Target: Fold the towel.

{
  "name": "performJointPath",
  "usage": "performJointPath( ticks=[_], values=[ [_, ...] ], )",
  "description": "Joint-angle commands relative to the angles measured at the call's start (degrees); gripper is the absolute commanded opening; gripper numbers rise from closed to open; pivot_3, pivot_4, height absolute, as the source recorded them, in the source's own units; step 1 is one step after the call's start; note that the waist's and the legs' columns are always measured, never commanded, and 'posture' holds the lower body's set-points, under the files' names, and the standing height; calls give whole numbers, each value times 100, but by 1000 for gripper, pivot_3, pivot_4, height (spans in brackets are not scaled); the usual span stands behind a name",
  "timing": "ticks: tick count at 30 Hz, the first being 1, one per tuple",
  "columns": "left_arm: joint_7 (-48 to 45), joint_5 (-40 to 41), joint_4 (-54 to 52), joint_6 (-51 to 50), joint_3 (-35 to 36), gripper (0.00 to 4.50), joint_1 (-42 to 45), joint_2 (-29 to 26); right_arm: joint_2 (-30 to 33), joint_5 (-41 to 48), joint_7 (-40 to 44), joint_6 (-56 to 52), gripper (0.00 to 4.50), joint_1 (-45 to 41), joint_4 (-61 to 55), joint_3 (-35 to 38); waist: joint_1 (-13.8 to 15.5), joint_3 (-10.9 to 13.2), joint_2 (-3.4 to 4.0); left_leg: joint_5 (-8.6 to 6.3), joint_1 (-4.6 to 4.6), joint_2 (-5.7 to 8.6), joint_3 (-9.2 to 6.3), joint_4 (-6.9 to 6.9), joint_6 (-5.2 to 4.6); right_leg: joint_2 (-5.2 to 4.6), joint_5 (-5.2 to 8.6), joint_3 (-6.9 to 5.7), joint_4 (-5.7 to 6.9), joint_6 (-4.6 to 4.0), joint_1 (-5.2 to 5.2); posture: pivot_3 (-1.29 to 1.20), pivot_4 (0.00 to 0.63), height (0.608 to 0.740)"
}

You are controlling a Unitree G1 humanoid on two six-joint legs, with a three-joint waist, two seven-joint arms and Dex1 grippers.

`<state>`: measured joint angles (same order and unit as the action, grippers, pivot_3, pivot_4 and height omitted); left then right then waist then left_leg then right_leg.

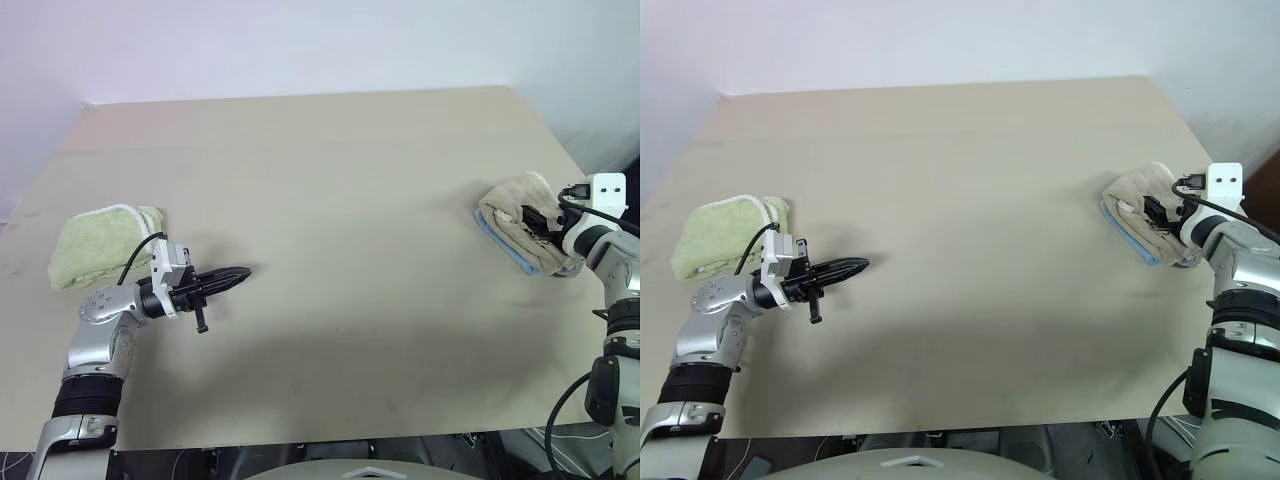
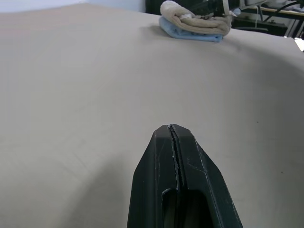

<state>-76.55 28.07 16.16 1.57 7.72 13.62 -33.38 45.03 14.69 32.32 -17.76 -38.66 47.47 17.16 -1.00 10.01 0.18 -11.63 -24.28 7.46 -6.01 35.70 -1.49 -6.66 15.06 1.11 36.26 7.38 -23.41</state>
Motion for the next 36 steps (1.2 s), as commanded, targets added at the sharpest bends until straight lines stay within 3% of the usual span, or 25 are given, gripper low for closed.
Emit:
performJointPath(
  ticks=[1,10,21,24,35,36],
  values=[
    [21,38,-119,89,126,0,13,-52,-47,99,-12,102,4447,-178,52,161,0,0,0,0,0,0,0,0,0,0,0,0,0,0,0,0,150,728],
    [50,55,-143,92,162,0,-19,-89,118,791,553,-343,4447,-331,-897,597,11,2,3,0,-2,0,1,-3,0,-1,0,1,7,0,1,0,150,728],
    [39,56,-189,117,165,0,-54,-90,-353,1489,1766,-1393,4447,889,-3886,-206,34,2,3,0,-5,0,0,-2,0,-4,0,2,8,1,-4,0,150,728],
    [46,61,-214,131,188,0,-84,-103,-336,1606,2026,-1522,3887,1245,-4334,-356,52,2,3,-1,-6,2,-2,-1,-1,-5,0,4,8,1,-7,0,150,728],
    [128,5,190,370,524,0,-128,-274,-38,1856,2663,-1676,110,2112,-5068,-382,27,2,3,-7,-5,0,-4,2,10,-5,0,3,4,0,-12,0,150,728],
    [142,1,293,410,569,0,-108,-305,-58,1892,2636,-1720,47,2134,-5161,-402,23,2,3,-8,-5,-2,-4,1,10,-4,0,3,4,0,-12,0,150,728]
  ],
)
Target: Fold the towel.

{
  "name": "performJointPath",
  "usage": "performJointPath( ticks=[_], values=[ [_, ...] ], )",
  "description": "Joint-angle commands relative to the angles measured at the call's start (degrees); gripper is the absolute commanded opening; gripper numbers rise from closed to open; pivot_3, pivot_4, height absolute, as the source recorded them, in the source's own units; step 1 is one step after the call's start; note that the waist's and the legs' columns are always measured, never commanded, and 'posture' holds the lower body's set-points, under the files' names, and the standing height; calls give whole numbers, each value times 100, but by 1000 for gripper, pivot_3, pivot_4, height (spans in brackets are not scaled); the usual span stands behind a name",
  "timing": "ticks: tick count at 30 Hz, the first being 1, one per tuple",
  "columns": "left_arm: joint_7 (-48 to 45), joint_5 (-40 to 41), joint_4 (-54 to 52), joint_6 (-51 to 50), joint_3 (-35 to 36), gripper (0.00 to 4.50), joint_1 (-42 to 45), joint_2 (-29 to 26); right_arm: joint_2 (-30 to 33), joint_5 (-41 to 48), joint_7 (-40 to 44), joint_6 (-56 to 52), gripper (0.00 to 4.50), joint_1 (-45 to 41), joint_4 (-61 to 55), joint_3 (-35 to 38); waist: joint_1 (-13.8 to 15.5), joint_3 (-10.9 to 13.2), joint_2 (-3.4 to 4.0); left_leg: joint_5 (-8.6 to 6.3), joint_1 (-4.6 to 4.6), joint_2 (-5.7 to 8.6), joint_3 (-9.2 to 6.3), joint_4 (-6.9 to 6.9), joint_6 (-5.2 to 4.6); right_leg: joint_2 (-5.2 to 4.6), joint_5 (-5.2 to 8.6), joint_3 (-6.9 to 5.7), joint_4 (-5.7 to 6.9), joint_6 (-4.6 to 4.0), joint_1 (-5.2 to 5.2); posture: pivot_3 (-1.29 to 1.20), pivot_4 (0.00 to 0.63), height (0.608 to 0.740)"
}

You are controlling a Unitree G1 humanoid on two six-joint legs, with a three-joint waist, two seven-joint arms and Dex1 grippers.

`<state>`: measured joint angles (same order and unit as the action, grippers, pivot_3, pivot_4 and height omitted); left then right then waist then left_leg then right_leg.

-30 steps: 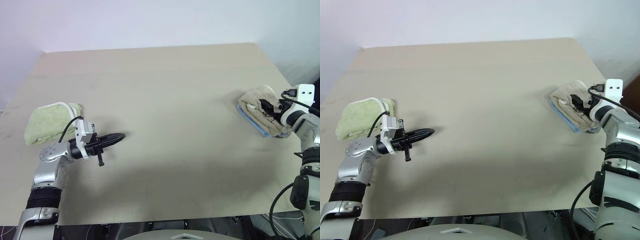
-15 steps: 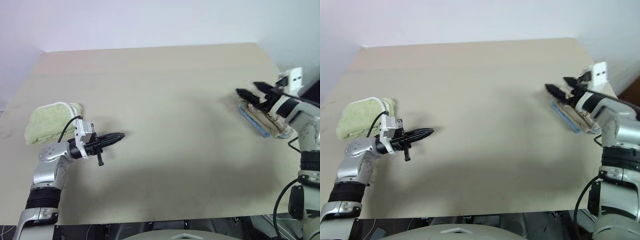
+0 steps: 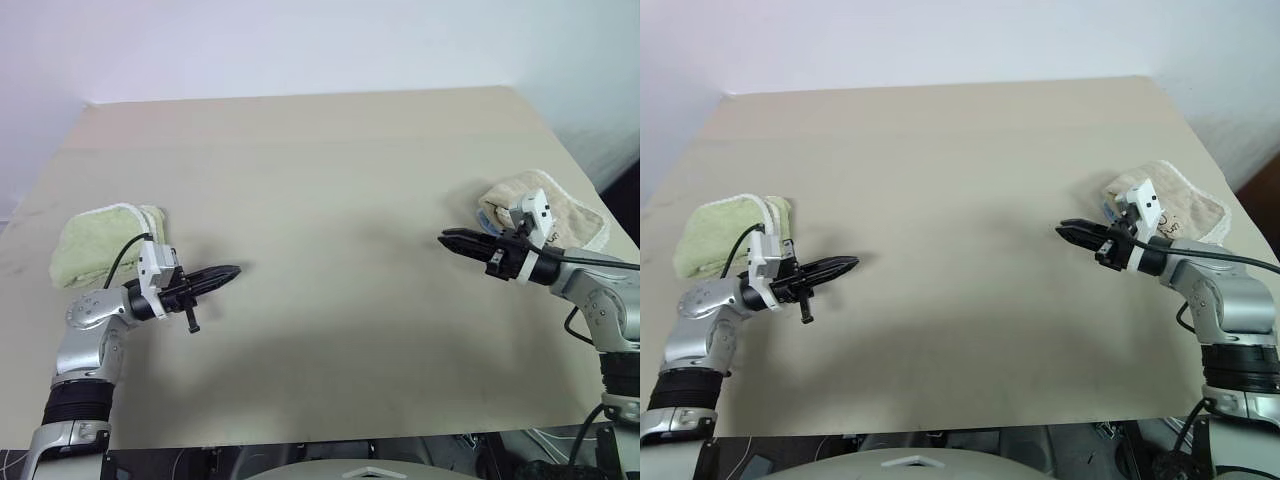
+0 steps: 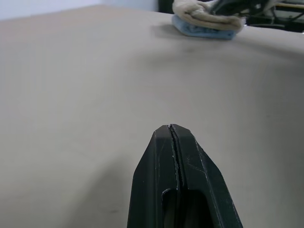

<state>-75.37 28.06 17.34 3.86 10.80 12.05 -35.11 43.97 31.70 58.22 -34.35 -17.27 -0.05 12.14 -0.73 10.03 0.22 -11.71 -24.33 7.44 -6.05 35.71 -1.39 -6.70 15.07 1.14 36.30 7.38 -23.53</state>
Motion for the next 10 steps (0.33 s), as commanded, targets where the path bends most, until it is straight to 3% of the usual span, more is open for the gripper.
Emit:
performJointPath(
  ticks=[1,10],
  values=[
    [81,-3,220,203,295,0,66,-147,28,214,21,-101,47,5,-463,83,-3,0,0,0,0,-1,0,0,0,0,0,0,0,0,0,0,150,728],
    [305,0,386,234,444,0,161,-244,-165,192,-197,-85,47,332,-659,96,46,0,-2,-2,0,2,-1,6,1,-2,0,-2,-7,0,5,0,150,728]
  ],
)
